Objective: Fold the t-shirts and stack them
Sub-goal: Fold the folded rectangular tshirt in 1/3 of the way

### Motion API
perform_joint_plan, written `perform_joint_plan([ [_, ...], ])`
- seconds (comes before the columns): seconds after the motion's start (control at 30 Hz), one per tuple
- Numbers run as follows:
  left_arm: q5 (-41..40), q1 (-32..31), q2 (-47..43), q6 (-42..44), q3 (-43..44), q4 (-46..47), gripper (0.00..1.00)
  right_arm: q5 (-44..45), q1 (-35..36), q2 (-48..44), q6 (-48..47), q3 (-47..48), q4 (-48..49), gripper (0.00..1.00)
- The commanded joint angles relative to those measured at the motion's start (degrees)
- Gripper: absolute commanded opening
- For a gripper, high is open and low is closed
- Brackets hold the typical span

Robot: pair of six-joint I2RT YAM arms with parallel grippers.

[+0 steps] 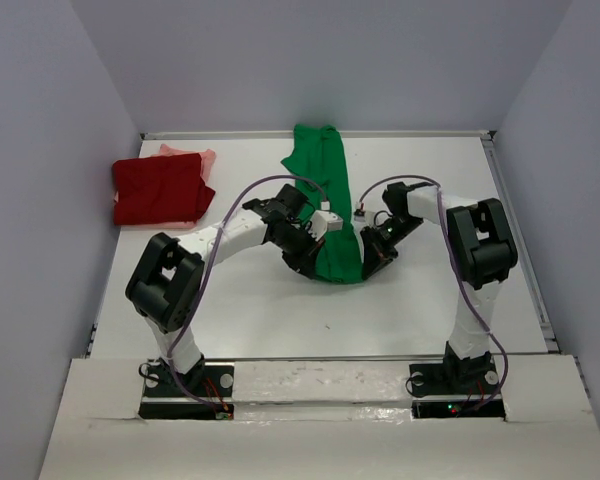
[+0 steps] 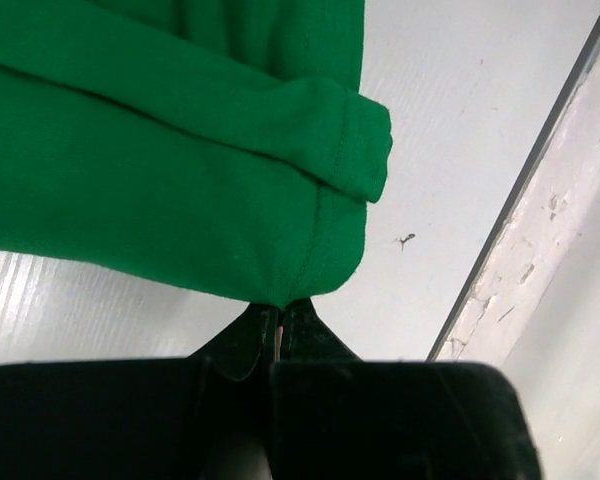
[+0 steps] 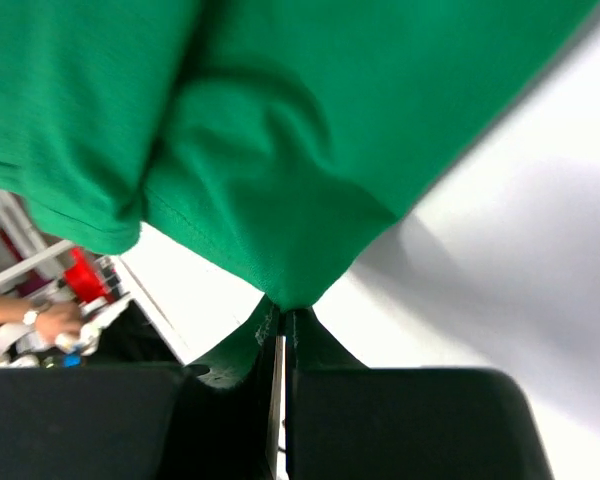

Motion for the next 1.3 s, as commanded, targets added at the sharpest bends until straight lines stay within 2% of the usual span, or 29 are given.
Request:
perform_joint_plan([
  [0.0,-1.5,-0.4,-1.8,1.1,1.9,-1.7,0.00,1.8,0.4,-2.7,-1.5,6.2,-1.7,0.00],
  [0.17,-2.6,-0.4,0.3,1.5,4.3,-2.1,0.00,2.3,0.4,-0.9,-2.2,17.4,-6.5,0.00],
  [0.4,-3.5,0.5,2.3,1.7,10.0,-0.6,0.00,4.2,0.4,1.6,-2.8,27.1,-10.1,0.00],
  [0.63,-6.8,2.1,8.6,2.2,24.0,-2.7,0.00,5.2,0.4,3.2,-3.7,29.2,-10.8,0.00],
  [0.73,-9.6,3.2,10.0,1.2,26.8,-2.0,0.00,5.4,0.4,3.4,-4.2,29.2,-10.6,0.00],
  [0.93,-12.4,4.4,11.8,0.4,29.4,-1.8,0.00,6.9,0.4,5.9,-4.6,31.0,-10.2,0.00],
  [1.27,-15.1,5.2,13.5,-0.6,29.8,0.9,0.00,8.7,0.4,11.1,-3.8,40.9,-9.1,0.00],
])
